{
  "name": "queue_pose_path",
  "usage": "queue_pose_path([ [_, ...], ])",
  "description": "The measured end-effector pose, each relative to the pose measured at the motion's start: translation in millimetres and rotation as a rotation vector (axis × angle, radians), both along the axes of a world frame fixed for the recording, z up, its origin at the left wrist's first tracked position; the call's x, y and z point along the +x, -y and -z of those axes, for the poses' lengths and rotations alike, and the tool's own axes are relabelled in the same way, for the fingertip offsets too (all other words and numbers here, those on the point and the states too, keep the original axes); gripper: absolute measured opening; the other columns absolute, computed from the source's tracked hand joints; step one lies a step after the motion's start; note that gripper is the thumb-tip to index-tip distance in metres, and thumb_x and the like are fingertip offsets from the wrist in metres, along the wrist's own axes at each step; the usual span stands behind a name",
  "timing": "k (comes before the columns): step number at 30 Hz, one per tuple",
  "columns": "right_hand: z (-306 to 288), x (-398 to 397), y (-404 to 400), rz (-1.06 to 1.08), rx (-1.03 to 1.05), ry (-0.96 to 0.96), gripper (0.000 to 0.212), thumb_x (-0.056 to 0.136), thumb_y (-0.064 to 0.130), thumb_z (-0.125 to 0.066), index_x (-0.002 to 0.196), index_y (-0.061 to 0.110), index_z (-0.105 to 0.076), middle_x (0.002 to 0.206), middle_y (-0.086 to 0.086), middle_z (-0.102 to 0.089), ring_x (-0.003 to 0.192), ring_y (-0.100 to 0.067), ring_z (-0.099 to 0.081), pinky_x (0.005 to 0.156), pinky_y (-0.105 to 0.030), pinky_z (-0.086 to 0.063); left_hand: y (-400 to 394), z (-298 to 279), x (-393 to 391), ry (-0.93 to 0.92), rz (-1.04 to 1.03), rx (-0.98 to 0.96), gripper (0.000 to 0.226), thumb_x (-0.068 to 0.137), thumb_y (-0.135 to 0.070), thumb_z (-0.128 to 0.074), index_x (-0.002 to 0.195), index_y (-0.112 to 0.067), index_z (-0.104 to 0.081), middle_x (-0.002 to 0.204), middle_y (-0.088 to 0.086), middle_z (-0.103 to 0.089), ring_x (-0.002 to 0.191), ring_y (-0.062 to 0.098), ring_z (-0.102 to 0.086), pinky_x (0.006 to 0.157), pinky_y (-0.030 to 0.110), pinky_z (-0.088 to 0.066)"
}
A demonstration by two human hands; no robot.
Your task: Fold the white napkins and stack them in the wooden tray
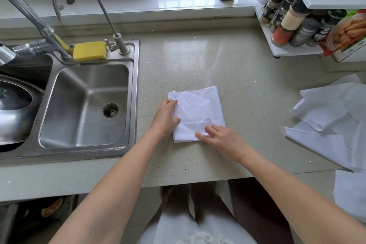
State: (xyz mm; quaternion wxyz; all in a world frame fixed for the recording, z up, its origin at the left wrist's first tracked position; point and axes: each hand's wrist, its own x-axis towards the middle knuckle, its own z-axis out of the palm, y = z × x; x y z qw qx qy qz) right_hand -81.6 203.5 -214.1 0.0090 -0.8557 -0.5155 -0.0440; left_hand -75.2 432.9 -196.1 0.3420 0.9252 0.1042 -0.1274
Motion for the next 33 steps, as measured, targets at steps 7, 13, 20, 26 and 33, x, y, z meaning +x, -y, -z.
queue_pose_path([
  [7, 7, 3, 5, -0.012, -0.036, -0.078, 0.087, 0.054, -0.001, -0.077, 0.131, 0.020, -0.043, 0.096, -0.002, -0.037, 0.065, -0.016, -0.048, 0.046, -0.025, -0.042, 4, 5, -4, 0.018, 0.094, 0.162, 0.066, 0.091, -0.013, -0.059, 0.148, -0.008, -0.027, 0.156, 0.011, -0.012, 0.142, 0.028, -0.019, 0.113, 0.034, -0.024],
  [13, 10, -1, 5, 0.025, 0.038, -0.200, 0.049, 0.082, 0.017, -0.059, 0.129, 0.020, -0.050, 0.090, -0.002, -0.051, 0.069, -0.017, -0.050, 0.052, -0.028, -0.046, 23, 11, -22, 0.036, 0.427, 0.453, 0.065, 0.098, -0.041, -0.042, 0.151, -0.012, -0.018, 0.160, 0.006, -0.012, 0.145, 0.025, -0.012, 0.119, 0.039, -0.013],
  [20, 6, 64, -8, 0.140, -0.115, -0.261, 0.066, 0.092, 0.047, -0.019, 0.149, 0.016, -0.029, 0.156, -0.006, -0.026, 0.144, -0.021, -0.024, 0.116, -0.034, -0.020, 25, 9, -13, -0.094, 0.431, 0.478, 0.090, 0.083, -0.046, -0.066, 0.151, -0.014, -0.017, 0.160, 0.003, -0.009, 0.146, 0.022, -0.013, 0.118, 0.035, -0.018],
  [26, 11, 114, -5, 0.336, -0.229, -0.372, 0.063, 0.098, 0.050, -0.019, 0.153, 0.020, -0.008, 0.160, -0.005, -0.003, 0.147, -0.020, -0.008, 0.118, -0.034, -0.006, 43, 2, -5, -0.167, 0.332, 0.464, 0.074, 0.088, -0.027, -0.060, 0.149, -0.009, -0.021, 0.160, 0.006, -0.007, 0.145, 0.024, -0.015, 0.114, 0.038, -0.021],
  [33, -1, 61, -4, 0.542, 0.091, -0.410, 0.013, 0.089, 0.014, -0.052, 0.097, 0.005, -0.057, 0.090, -0.013, -0.057, 0.081, -0.033, -0.055, 0.069, -0.039, -0.043, 42, -2, 18, -0.183, 0.183, 0.336, 0.056, 0.099, -0.042, -0.039, 0.143, -0.008, -0.032, 0.158, 0.007, -0.017, 0.144, 0.025, -0.019, 0.112, 0.051, -0.022],
])
